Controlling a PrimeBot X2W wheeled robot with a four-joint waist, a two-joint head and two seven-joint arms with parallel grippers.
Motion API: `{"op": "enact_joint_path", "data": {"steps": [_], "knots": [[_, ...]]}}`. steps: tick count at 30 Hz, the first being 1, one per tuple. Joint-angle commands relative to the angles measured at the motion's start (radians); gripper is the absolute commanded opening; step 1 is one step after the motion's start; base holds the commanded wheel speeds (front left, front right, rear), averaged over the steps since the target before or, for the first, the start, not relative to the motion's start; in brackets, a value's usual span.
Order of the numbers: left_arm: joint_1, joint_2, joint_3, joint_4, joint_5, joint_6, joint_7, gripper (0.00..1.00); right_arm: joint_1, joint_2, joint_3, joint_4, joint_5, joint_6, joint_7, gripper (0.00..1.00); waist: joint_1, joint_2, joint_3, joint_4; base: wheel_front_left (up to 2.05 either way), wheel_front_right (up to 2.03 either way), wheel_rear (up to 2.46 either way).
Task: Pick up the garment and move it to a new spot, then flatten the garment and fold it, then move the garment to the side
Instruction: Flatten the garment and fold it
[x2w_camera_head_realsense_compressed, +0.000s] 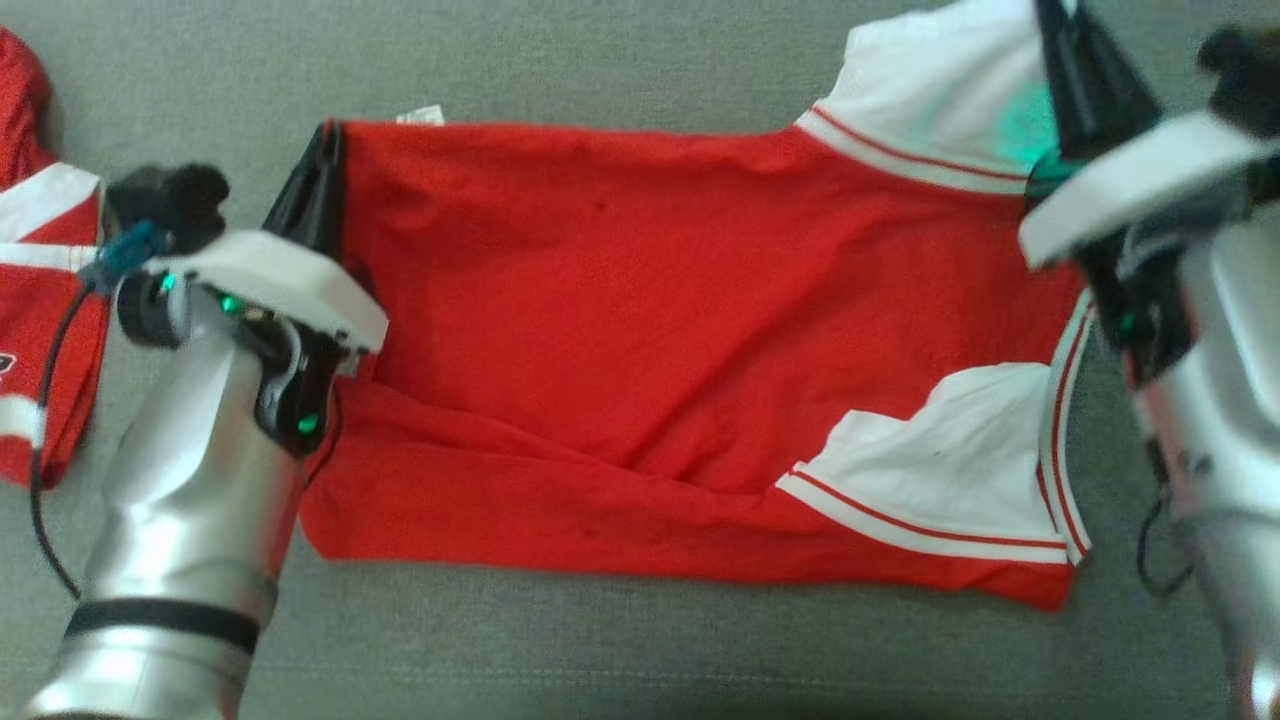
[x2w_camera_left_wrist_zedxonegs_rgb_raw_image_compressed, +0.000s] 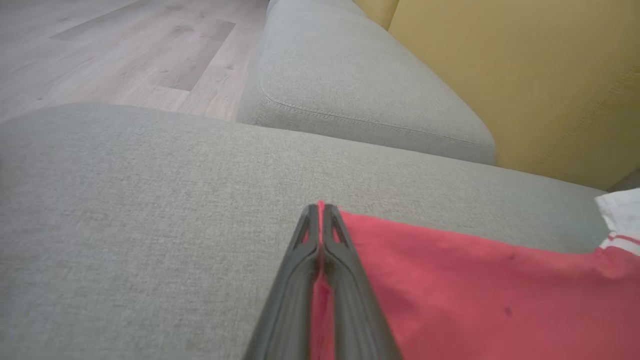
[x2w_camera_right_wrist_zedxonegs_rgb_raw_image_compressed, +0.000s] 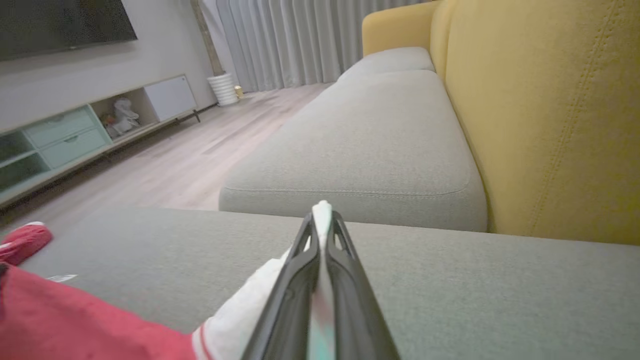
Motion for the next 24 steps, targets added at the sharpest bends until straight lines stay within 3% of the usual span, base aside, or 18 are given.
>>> {"op": "enact_joint_path", "data": {"steps": [1, 6, 13, 17, 23, 24], "knots": [[0.006, 0.052, 0.045, -0.041, -0.013, 0.005, 0.001, 0.0, 0.044, -0.009, 0.007, -0.067, 0.005, 0.007, -0.003, 0.0, 0.0, 0.0, -0.011, -0.008, 0.0, 0.0, 0.0], [0.114, 0.084, 0.068, -0.124, -0.038, 0.023, 0.004, 0.0, 0.289, -0.01, -0.029, -0.28, -0.052, 0.007, 0.035, 0.0, 0.0, 0.0, -0.047, -0.031, 0.0, 0.0, 0.0], [0.3, 0.116, 0.082, -0.278, -0.058, 0.059, 0.012, 0.0, 0.658, 0.108, -0.11, -0.521, -0.053, 0.007, 0.114, 0.0, 0.0, 0.0, -0.088, -0.054, 0.0, 0.0, 0.0], [0.391, 0.126, 0.091, -0.348, -0.076, 0.082, 0.032, 0.0, 0.781, 0.167, -0.148, -0.581, -0.053, 0.007, 0.137, 0.0, 0.0, 0.0, -0.097, -0.064, 0.0, 0.0, 0.0], [0.489, 0.141, 0.09, -0.415, -0.096, 0.113, 0.084, 0.0, 0.861, 0.2, -0.169, -0.599, -0.074, 0.007, 0.17, 0.0, 0.0, 0.0, -0.099, -0.075, 0.0, 0.0, 0.0], [0.503, 0.143, 0.084, -0.413, -0.096, 0.118, 0.1, 0.46, 0.867, 0.204, -0.17, -0.587, -0.084, 0.007, 0.187, 0.09, 0.0, 0.0, -0.1, -0.078, 0.0, 0.0, 0.0]]}}
